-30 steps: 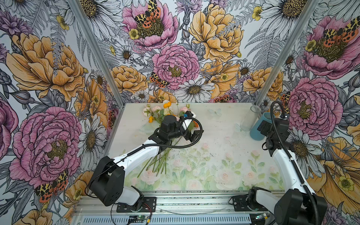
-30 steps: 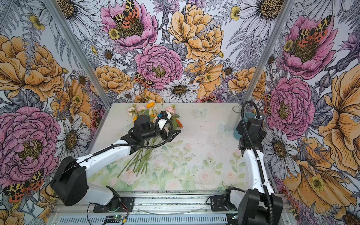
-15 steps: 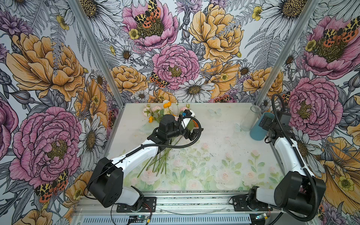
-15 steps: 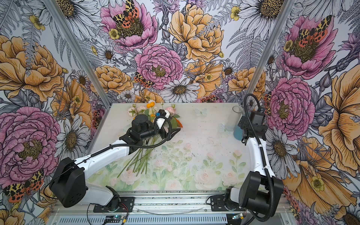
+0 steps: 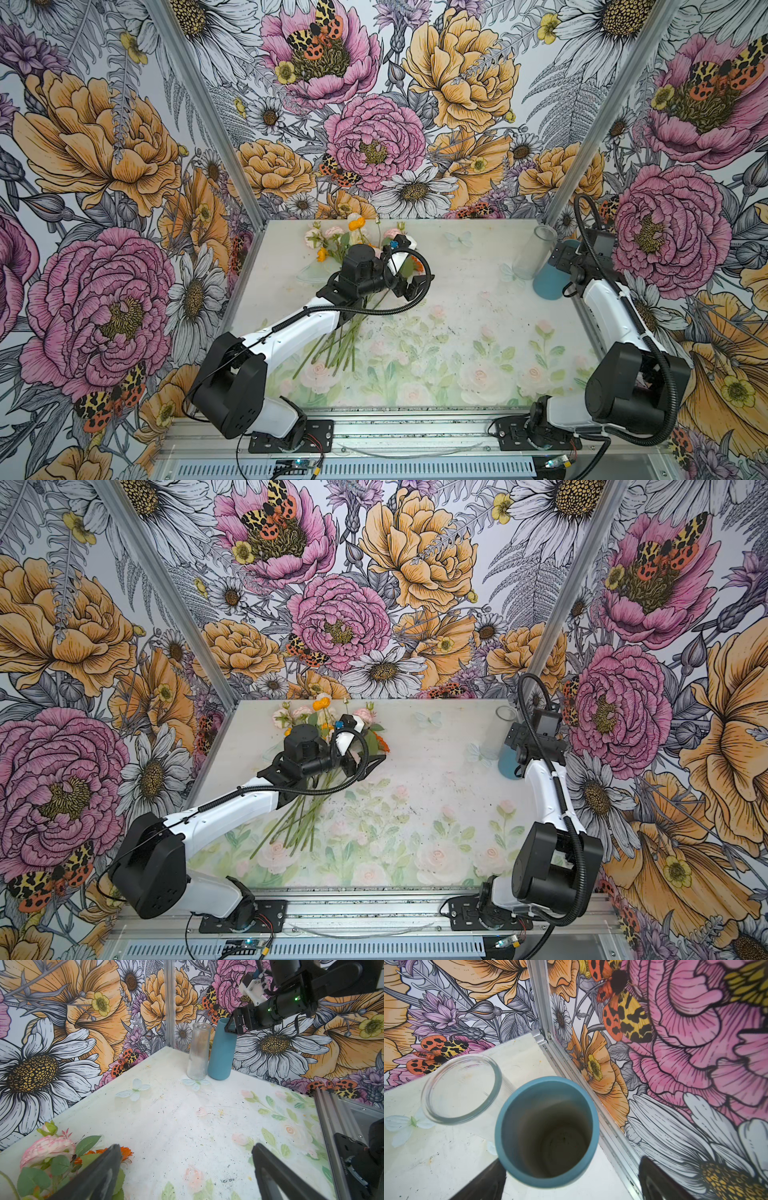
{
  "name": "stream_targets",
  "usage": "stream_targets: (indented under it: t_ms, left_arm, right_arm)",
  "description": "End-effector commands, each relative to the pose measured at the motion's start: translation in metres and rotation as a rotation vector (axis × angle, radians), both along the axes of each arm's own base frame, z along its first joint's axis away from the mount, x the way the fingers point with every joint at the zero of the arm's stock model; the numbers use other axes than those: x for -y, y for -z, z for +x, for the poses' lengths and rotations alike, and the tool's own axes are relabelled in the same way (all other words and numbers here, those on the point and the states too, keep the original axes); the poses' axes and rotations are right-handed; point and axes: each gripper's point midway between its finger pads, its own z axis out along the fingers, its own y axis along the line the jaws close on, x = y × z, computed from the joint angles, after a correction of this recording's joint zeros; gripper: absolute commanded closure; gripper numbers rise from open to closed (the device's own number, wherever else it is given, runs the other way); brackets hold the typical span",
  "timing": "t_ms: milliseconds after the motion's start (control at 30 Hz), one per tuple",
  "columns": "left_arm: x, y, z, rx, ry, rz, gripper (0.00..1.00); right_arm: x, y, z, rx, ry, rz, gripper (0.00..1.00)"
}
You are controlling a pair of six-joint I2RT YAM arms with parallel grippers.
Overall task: Arrange the flowers into the vase
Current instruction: 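Close the right gripper around the teal vase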
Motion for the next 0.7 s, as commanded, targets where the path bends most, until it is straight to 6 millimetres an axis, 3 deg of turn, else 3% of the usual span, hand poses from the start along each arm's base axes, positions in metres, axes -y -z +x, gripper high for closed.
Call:
stream_targets:
  t_ms: [0, 667]
  left_arm:
    - [0.008, -0.007, -0.003, 0.001, 0.035, -0.027, 0.01]
    - [0.015, -0.004, -0.006, -0.02, 0.058, -0.031, 0.01]
  right_arm:
    - [0.004, -0.015, 0.009, 0.031, -0.008, -0.02, 0.0]
    - [0.013, 0.01, 0.032, 0.02, -0.016, -0.028, 0.01]
